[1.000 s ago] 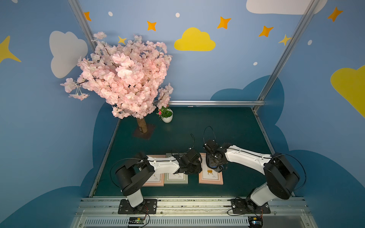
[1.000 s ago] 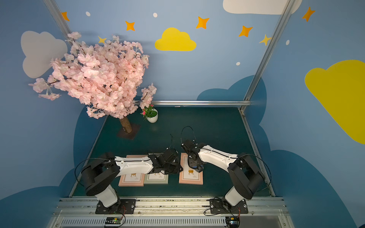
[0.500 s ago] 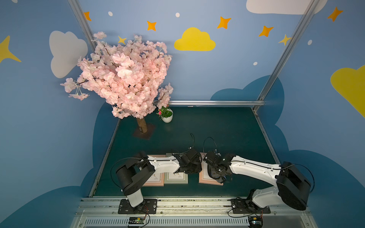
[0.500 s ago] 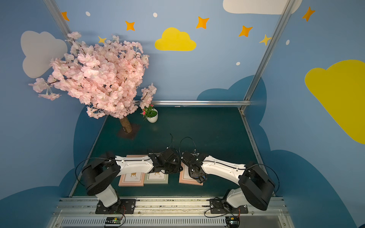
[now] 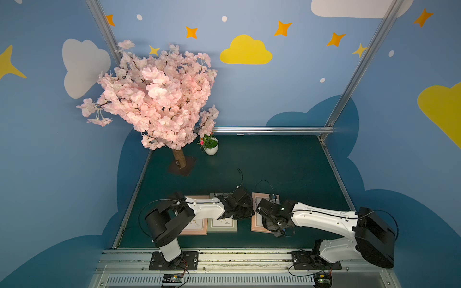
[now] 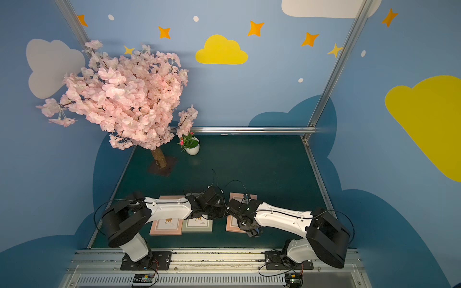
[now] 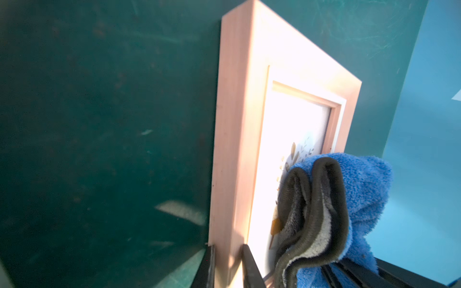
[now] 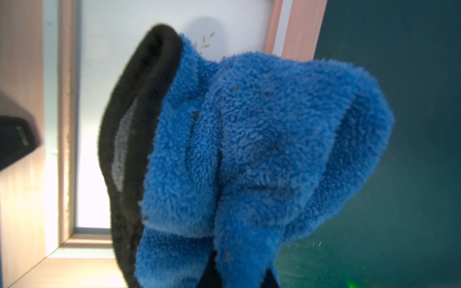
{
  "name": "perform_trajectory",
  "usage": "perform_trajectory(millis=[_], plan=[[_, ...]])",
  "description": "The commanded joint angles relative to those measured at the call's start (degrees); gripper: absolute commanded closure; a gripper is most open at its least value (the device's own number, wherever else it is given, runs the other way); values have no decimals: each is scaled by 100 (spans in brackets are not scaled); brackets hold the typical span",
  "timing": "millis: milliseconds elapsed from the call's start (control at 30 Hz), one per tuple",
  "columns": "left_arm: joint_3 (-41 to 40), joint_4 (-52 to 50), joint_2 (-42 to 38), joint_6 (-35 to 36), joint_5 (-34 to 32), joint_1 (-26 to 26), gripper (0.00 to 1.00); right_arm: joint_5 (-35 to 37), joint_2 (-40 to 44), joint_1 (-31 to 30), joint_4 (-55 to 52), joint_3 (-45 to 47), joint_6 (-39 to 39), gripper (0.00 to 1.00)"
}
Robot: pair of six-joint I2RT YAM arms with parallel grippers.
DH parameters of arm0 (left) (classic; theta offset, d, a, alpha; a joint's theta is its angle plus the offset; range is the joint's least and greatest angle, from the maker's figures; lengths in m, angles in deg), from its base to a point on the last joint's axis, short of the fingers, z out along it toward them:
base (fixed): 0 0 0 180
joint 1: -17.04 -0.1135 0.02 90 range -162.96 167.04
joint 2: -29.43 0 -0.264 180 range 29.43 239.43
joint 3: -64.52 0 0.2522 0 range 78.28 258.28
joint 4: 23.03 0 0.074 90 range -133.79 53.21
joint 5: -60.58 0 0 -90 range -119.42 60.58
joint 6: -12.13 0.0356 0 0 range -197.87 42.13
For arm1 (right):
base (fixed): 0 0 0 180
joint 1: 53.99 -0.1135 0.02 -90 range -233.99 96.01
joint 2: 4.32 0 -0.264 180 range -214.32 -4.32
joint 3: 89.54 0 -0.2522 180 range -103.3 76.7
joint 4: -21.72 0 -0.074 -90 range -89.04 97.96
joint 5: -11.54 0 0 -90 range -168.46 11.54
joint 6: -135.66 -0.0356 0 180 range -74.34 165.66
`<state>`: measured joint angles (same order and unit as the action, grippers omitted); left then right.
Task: Wipe the picture frame with a cloth
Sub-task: Wipe the dirt from the picture frame.
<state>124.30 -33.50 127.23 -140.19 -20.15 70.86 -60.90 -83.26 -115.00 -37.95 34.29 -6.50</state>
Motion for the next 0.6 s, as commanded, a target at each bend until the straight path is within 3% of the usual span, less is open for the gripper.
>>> perform_trajectory(millis=[0, 267, 567], plan=[[-239, -487, 268, -40, -62, 21, 83, -411, -144, 204, -192, 343, -197, 100], [-261, -392, 319, -45, -7, 26, 84, -572, 23, 1197, 725, 345, 357, 100], [-291, -368, 288, -89, -14, 30, 85, -747, -1017, 2094, 1130, -520, 1195, 100]])
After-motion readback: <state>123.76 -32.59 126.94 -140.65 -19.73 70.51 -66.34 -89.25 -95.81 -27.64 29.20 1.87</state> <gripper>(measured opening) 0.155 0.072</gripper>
